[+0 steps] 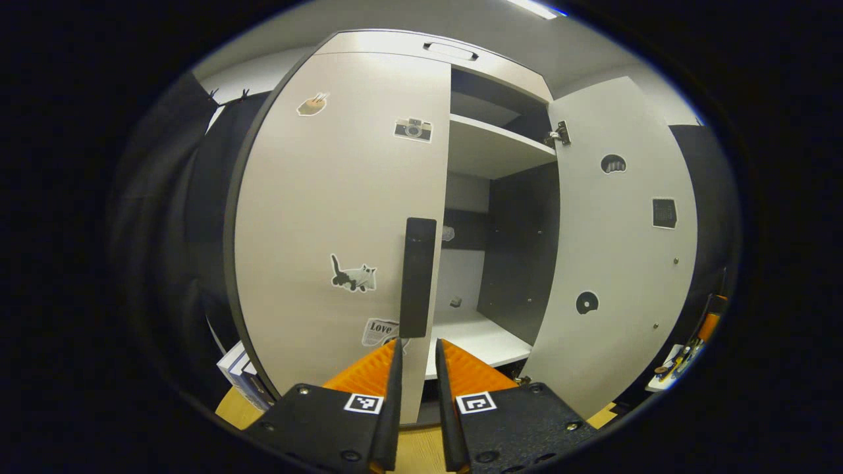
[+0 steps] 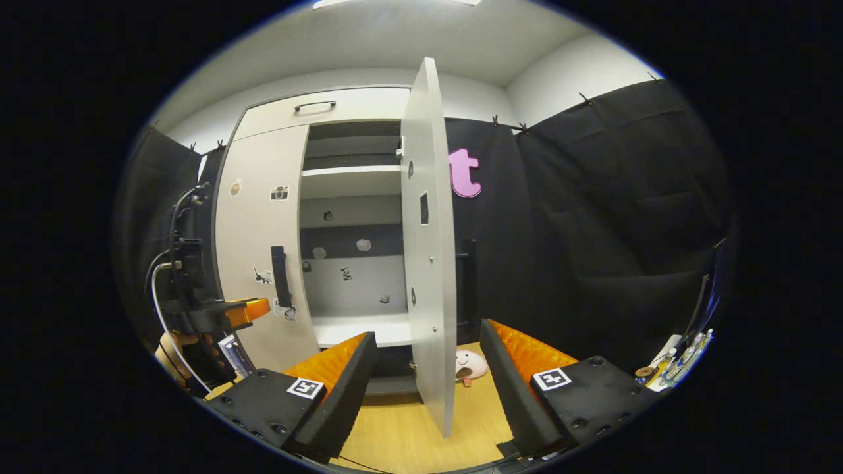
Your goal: Open the right door of the double-door shoe cabinet with the right hand, and open the left door with the left hand.
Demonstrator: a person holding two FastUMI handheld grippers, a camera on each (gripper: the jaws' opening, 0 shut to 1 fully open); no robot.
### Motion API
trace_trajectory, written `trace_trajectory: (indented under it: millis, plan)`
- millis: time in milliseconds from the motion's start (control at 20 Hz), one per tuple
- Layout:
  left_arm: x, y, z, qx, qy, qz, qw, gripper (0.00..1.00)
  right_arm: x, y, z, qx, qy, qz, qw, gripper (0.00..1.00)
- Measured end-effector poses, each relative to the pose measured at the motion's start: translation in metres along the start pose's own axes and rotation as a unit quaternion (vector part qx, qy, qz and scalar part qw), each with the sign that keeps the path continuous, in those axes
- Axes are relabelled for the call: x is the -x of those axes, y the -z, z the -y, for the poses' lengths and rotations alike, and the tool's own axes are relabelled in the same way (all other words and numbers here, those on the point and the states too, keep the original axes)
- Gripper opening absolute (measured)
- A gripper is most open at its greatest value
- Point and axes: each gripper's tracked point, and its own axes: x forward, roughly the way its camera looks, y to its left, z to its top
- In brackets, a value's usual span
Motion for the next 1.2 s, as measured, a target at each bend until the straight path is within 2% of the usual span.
trace_trajectory:
  millis: [50, 150, 300, 350, 400, 450, 500, 550, 600, 650, 700, 750, 800, 850, 950, 1050, 1200]
  plan:
    - [-0.012, -0.001, 0.002, -0.008, -0.004, 0.001, 1.0, 0.42, 0.001, 0.0, 0.005, -0.001, 0.01, 0.0, 1.0, 1.0]
    - [-0.03, -0.005, 0.0, -0.014, -0.023, 0.006, 1.0, 0.6, 0.002, 0.001, 0.016, -0.005, 0.028, -0.003, 1.0, 1.0]
    - [-0.051, -0.013, -0.013, -0.003, -0.053, 0.016, 0.998, 0.72, 0.006, 0.003, 0.026, -0.012, 0.049, -0.007, 0.999, 1.0]
    - [-0.056, -0.012, -0.017, -0.003, -0.063, 0.015, 0.998, 0.82, 0.007, 0.004, 0.03, -0.012, 0.055, -0.008, 0.998, 1.0]
    - [-0.062, -0.01, -0.019, -0.005, -0.068, 0.01, 0.998, 0.84, 0.007, 0.004, 0.032, -0.012, 0.059, -0.008, 0.998, 1.0]
    - [-0.069, -0.006, -0.022, -0.009, -0.075, 0.001, 0.997, 0.84, 0.007, 0.003, 0.035, -0.012, 0.063, -0.009, 0.998, 0.92]
    - [-0.073, -0.003, -0.023, -0.013, -0.079, -0.007, 0.997, 0.84, 0.007, 0.003, 0.036, -0.012, 0.064, -0.009, 0.998, 1.0]
    - [-0.074, -0.003, -0.027, -0.017, -0.091, -0.01, 0.996, 0.84, 0.008, 0.002, 0.038, -0.012, 0.065, -0.008, 0.998, 1.0]
    - [-0.076, -0.003, -0.027, -0.018, -0.093, -0.007, 0.995, 0.83, 0.007, 0.002, 0.038, -0.011, 0.067, -0.007, 0.998, 1.0]
    - [-0.076, -0.003, -0.027, -0.021, -0.096, -0.005, 0.995, 0.77, 0.007, 0.002, 0.039, -0.011, 0.068, -0.007, 0.998, 1.0]
    - [-0.077, -0.002, -0.025, -0.023, -0.094, -0.006, 0.995, 0.76, 0.008, 0.002, 0.039, -0.011, 0.067, -0.007, 0.998, 0.92]
    - [-0.078, -0.004, -0.018, -0.024, -0.087, -0.003, 0.996, 0.64, 0.008, 0.002, 0.039, -0.011, 0.066, -0.007, 0.998, 1.0]
    - [-0.078, -0.003, -0.014, -0.029, -0.088, -0.005, 0.996, 0.57, 0.008, 0.002, 0.039, -0.01, 0.066, -0.008, 0.998, 1.0]
    - [-0.078, -0.002, -0.014, -0.037, -0.095, -0.007, 0.995, 0.34, 0.008, 0.002, 0.04, -0.009, 0.066, -0.008, 0.998, 1.0]
    - [-0.08, -0.002, -0.016, -0.042, -0.094, -0.004, 0.995, 0.3, 0.009, 0.001, 0.04, -0.01, 0.066, -0.008, 0.998, 1.0]
    - [-0.074, 0.0, -0.015, -0.029, -0.078, -0.005, 0.997, 0.2, 0.009, 0.003, 0.039, -0.011, 0.063, -0.01, 0.998, 1.0]
    - [-0.052, 0.004, -0.011, -0.017, -0.04, 0.001, 0.999, 0.17, 0.011, 0.004, 0.035, -0.009, 0.057, -0.013, 0.998, 1.0]
